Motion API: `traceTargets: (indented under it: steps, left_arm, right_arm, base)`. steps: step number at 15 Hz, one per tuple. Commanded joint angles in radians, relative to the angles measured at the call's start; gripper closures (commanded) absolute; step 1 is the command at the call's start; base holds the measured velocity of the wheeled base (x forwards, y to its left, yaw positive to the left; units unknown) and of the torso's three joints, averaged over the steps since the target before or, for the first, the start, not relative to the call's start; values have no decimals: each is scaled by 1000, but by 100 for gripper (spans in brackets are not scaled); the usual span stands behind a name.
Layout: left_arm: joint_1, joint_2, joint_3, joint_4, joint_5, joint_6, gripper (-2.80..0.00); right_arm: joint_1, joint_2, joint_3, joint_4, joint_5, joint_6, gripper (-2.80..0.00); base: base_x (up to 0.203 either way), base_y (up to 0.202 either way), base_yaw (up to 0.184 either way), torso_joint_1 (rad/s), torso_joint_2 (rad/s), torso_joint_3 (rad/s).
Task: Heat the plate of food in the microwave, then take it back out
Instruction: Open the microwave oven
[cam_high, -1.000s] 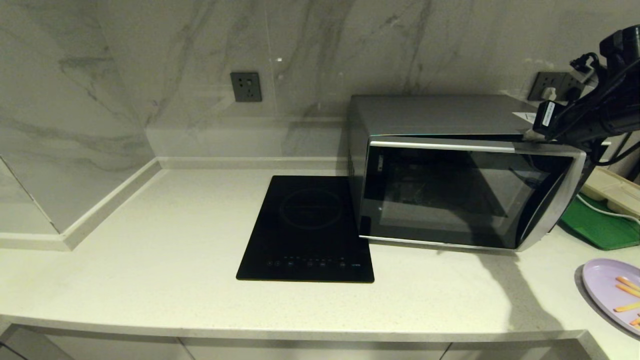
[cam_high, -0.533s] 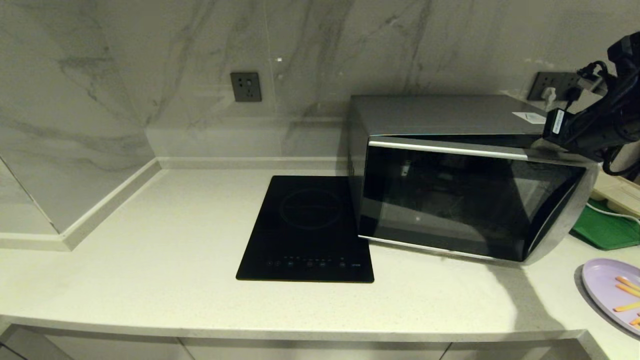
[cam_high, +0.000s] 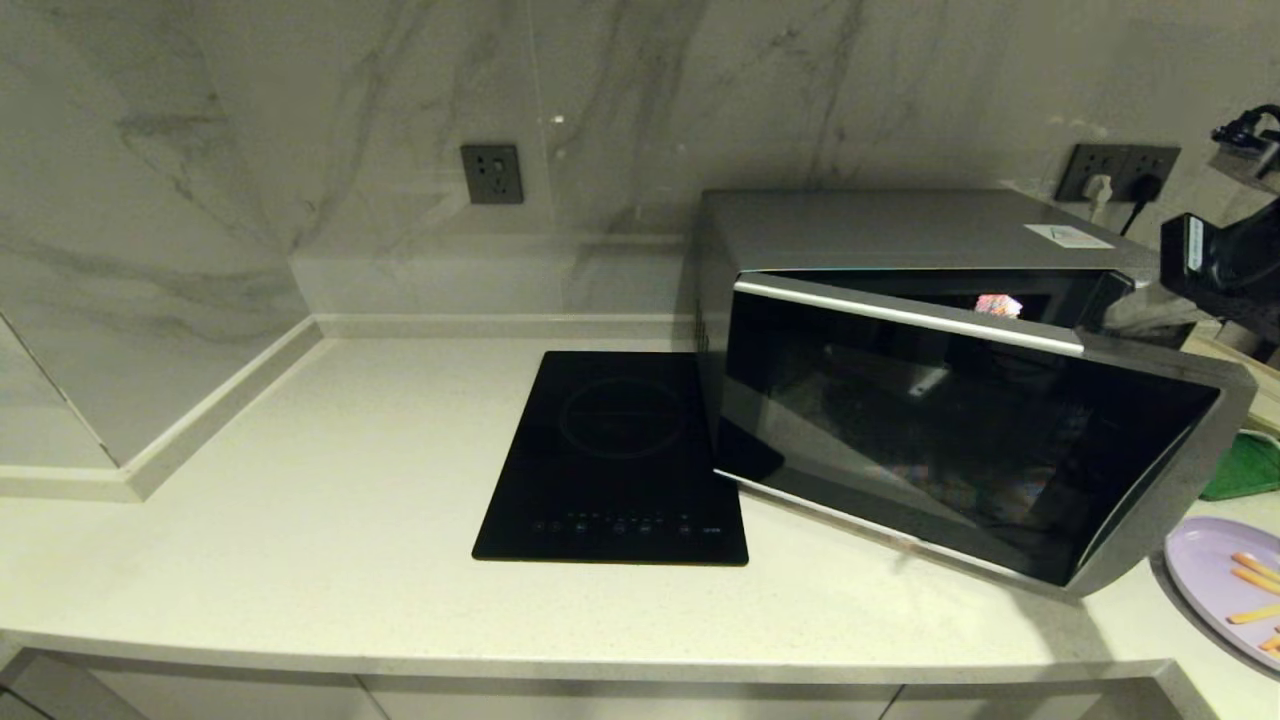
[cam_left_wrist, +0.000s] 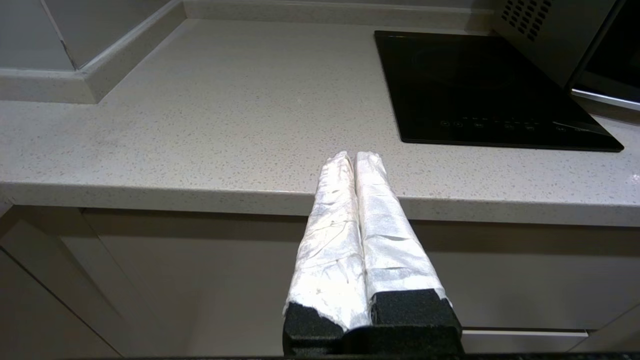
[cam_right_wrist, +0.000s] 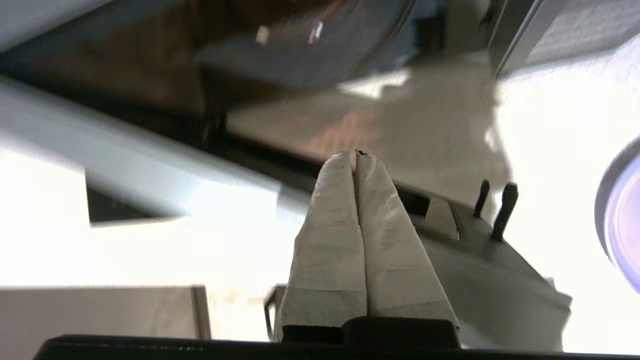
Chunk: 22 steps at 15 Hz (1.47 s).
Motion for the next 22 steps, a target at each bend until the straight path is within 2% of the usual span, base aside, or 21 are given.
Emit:
traceTargets:
  steps: [1,3,6,8,9,11,13,16,18,22]
  left_arm:
    - [0,0,0,-1,1,-1,0]
    - [0,0,0,-1,1,-1,0]
    - [0,0,0,-1,1,-1,0]
    - [0,0,0,-1,1,-1,0]
    - [0,0,0,0,1,-1,0]
    - [0,0,0,-1,1,-1,0]
    - [0,0,0,-1,1,-1,0]
    - [0,0,0,-1,1,-1,0]
    - [0,0,0,0,1,-1,0]
    - [0,0,0,0,1,-1,0]
  right_arm:
    - [3,-88,33,77,28,-38,0]
    - [4,-120,58,117,47,-51,0]
    - [1,-135,93,110,34,-51,0]
    - [-16,-128,100,47,28,-51,0]
    - [-20,-128,119,-2,10,-51,0]
    - [-18,-119,163,-60,-74,-52,0]
    - [-19,-112,197,-60,-86,-65,0]
    - [-17,-127,226,-5,-54,-194,0]
    - [-14,-159,227,10,46,-247,0]
    - [52,-187,239,68,69,-320,0]
  base:
    - [0,0,0,0,0,0]
    - [0,0,0,0,0,0]
    - [0,0,0,0,0,0]
    - [0,0,0,0,0,0]
    - [0,0,0,0,0,0]
    - [0,0,0,0,0,0]
    - [0,0,0,0,0,0]
    - [0,0,0,0,0,0]
    - [0,0,0,0,0,0]
    - [0,0,0,0,0,0]
